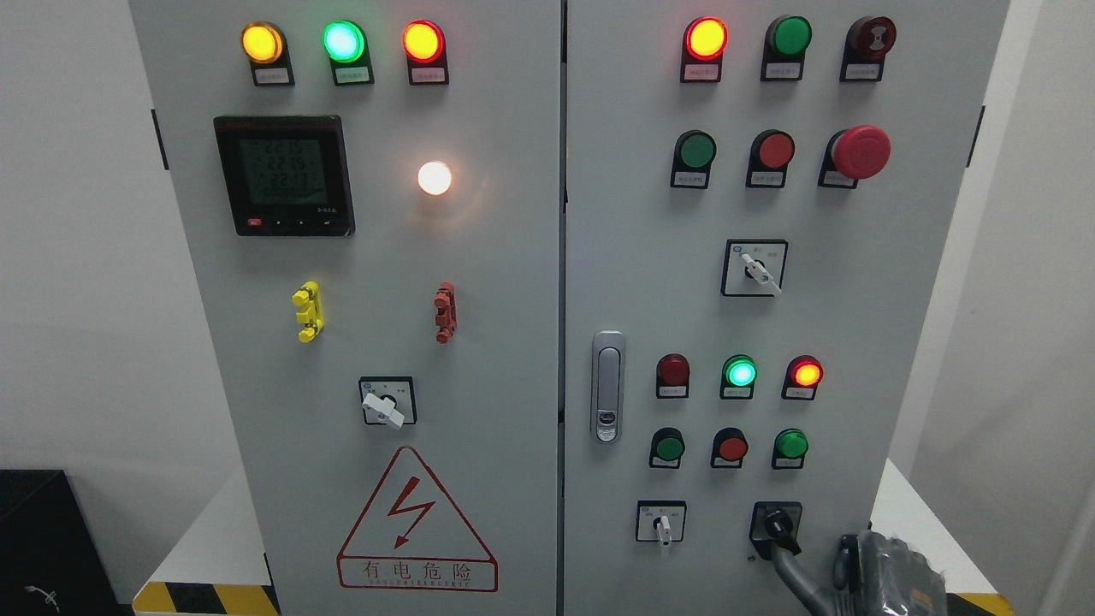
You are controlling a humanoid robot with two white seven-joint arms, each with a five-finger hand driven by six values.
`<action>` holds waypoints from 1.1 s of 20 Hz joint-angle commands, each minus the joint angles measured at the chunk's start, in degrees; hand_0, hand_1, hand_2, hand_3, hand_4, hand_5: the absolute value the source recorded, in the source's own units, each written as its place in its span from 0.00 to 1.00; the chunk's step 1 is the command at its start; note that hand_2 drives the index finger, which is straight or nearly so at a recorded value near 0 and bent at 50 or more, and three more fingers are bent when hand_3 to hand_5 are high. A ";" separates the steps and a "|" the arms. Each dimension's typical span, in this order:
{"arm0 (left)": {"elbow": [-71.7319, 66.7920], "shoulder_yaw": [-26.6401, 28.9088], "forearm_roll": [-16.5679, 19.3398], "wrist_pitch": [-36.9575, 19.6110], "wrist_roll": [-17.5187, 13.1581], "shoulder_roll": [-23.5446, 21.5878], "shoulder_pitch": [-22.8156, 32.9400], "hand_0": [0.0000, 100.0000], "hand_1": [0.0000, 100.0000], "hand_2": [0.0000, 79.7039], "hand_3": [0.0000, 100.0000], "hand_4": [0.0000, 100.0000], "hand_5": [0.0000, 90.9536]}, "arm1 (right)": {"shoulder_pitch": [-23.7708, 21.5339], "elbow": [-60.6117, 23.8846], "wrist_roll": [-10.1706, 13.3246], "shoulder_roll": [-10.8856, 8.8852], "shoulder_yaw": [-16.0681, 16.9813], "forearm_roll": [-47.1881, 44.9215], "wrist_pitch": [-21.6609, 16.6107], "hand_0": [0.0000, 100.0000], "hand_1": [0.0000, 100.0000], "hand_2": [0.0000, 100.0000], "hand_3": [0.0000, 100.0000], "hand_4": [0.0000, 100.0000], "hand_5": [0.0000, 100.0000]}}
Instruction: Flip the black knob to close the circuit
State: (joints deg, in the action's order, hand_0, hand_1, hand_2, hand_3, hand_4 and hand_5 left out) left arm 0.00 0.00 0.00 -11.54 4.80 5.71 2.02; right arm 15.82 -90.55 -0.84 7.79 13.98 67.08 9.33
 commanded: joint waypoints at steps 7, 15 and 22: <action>-1.23 -1.14 1.14 -0.06 -0.05 0.00 0.00 0.12 0.56 0.00 0.00 0.00 0.00 | 0.18 -0.42 0.14 0.03 0.61 -0.46 -0.02 0.00 0.16 0.79 0.93 0.78 0.82; -1.23 -1.14 1.14 0.03 -0.05 0.00 0.00 0.12 0.56 0.00 0.00 0.00 0.00 | -0.09 -0.86 0.23 0.03 0.08 -0.90 -0.28 0.00 0.16 0.79 0.93 0.78 0.82; -1.23 -1.14 1.23 0.03 -0.05 0.00 0.00 0.12 0.56 0.00 0.00 0.00 0.00 | -0.53 -1.47 0.23 0.03 -0.27 -0.99 -0.54 0.00 0.16 0.79 0.93 0.78 0.82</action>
State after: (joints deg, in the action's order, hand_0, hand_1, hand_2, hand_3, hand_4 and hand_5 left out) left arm 0.00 0.00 0.00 -11.56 4.87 5.71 2.02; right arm 15.67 -91.32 -1.10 7.78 14.14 66.25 9.11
